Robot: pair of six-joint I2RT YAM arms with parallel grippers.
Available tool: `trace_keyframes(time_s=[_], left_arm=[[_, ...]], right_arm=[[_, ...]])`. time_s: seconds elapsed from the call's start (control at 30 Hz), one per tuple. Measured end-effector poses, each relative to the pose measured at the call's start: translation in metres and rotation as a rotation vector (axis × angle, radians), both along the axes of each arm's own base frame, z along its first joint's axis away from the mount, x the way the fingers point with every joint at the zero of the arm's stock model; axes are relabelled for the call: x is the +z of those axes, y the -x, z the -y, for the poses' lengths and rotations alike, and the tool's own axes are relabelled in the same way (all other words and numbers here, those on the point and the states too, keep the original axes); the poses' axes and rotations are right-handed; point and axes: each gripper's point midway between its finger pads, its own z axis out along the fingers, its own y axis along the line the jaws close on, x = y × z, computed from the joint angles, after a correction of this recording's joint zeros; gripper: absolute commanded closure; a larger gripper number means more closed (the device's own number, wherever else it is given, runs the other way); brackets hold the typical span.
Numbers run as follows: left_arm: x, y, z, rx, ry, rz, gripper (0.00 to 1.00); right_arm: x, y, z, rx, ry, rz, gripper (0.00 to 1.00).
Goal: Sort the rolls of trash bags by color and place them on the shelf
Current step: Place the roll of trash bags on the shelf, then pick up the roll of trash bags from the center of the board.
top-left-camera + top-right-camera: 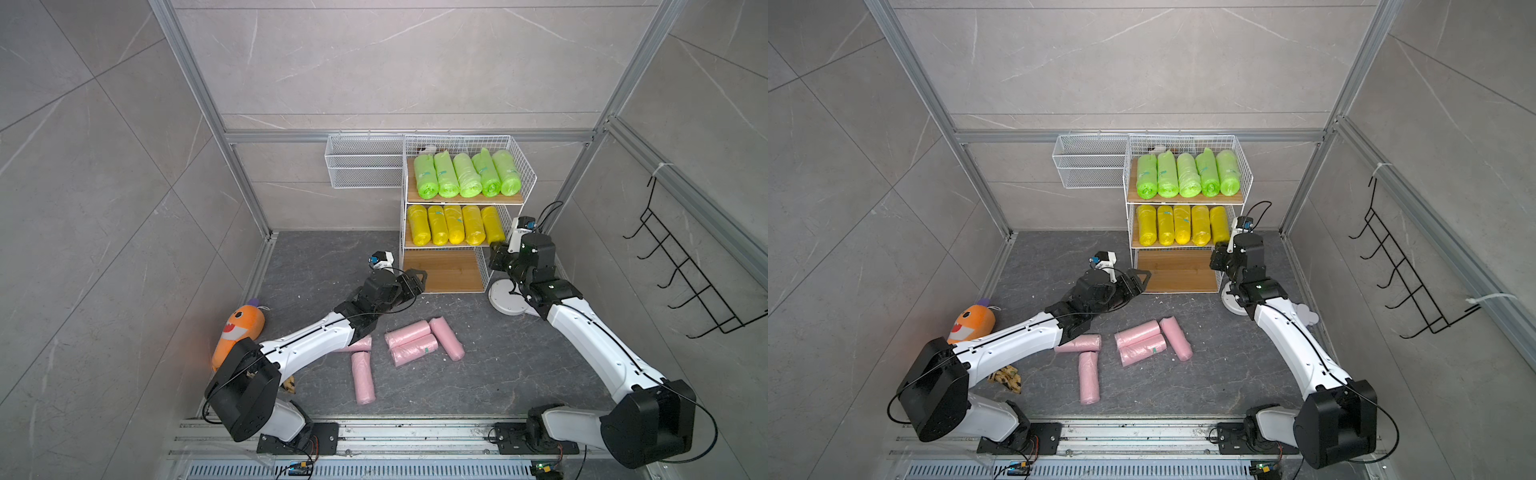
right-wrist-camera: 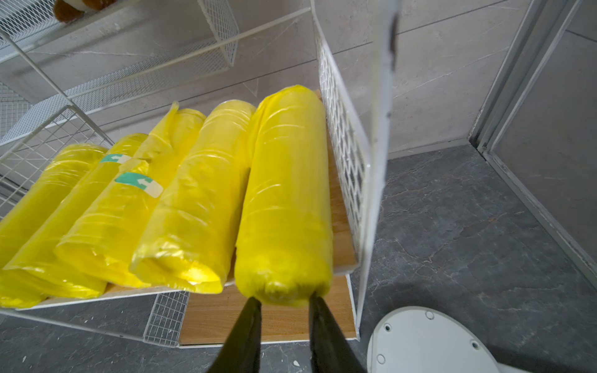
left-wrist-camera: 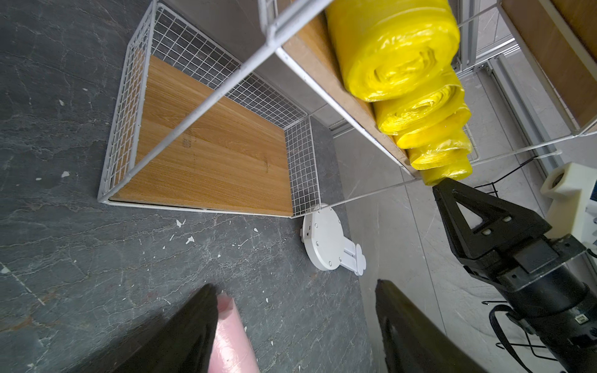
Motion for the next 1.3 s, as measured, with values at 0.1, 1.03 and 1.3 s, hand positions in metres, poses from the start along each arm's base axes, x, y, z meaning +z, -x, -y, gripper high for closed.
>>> trace_keyframes(time_s=[0.1,1.03,1.3], left_arm=[[-0.001,0.000,0.000,0.000,-0.002,-0.002,0.20],[-0.058,0.034,-0.012,-0.121,-0.291,-0.019,0.20],[-0.101,0.055,0.030,-0.247,-0.412,-0.082,0.20]], right_arm=[[0.000,-0.007,0.002,-0.008,-0.002,0.003,0.70],[0.029,0.096,-0.003,0.154,0.000,-0.063,0.35],[-0.045,0.138,-0.019,0.246,-0.025,-0.286,0.33]])
